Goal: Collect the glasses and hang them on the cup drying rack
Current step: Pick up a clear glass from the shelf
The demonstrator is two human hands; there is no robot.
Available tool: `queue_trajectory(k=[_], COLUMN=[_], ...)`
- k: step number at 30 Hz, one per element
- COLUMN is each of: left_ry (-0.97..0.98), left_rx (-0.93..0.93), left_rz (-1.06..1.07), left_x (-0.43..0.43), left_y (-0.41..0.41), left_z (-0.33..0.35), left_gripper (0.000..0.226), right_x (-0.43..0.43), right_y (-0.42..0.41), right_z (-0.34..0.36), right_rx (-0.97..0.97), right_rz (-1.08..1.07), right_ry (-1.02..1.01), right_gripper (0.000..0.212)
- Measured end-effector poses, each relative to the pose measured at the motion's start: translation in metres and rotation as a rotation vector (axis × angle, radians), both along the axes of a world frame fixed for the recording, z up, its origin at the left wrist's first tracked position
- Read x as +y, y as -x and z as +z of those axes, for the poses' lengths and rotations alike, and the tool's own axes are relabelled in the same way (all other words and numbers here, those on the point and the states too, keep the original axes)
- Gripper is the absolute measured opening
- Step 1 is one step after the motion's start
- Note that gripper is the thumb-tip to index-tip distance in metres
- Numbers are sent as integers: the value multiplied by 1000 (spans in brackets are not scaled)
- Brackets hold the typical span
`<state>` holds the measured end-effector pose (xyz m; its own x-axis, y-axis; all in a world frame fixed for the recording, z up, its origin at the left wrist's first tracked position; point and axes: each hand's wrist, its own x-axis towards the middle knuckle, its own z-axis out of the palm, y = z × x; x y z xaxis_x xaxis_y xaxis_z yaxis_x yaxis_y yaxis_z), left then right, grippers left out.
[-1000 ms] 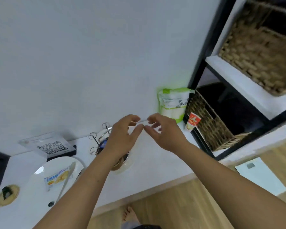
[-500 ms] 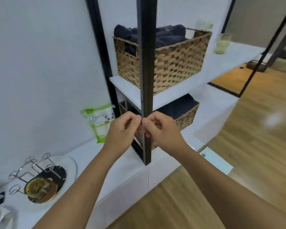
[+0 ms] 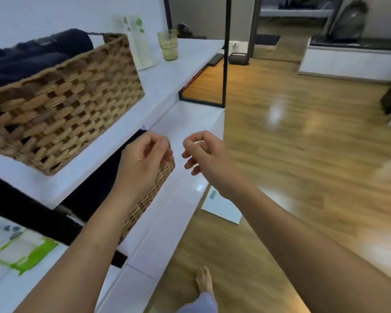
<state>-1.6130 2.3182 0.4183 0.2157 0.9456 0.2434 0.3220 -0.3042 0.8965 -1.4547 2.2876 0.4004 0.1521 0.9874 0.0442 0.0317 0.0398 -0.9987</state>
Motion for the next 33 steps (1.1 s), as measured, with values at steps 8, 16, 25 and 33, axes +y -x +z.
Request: queue_trajectory(k=[8,16,25,33], left_ry=[81,67,38,105], left_rx=[-107,-92,-77,-181], left_rz=[-47,-40,247,532], left_x=[118,213,313,368], left_y=[-78,-124,-169,-213], left_z=[-24,-16,-6,16], left_gripper=[39,43,35,25], right_x=[103,203,342,459], right_y=[-80,-135,-196,-234], right_z=[17,20,15,39], right_rx=[148,168,94,43], right_rz=[-64,-46,181,389], right_ry=[152,186,99,154], right_gripper=[42,47,38,35])
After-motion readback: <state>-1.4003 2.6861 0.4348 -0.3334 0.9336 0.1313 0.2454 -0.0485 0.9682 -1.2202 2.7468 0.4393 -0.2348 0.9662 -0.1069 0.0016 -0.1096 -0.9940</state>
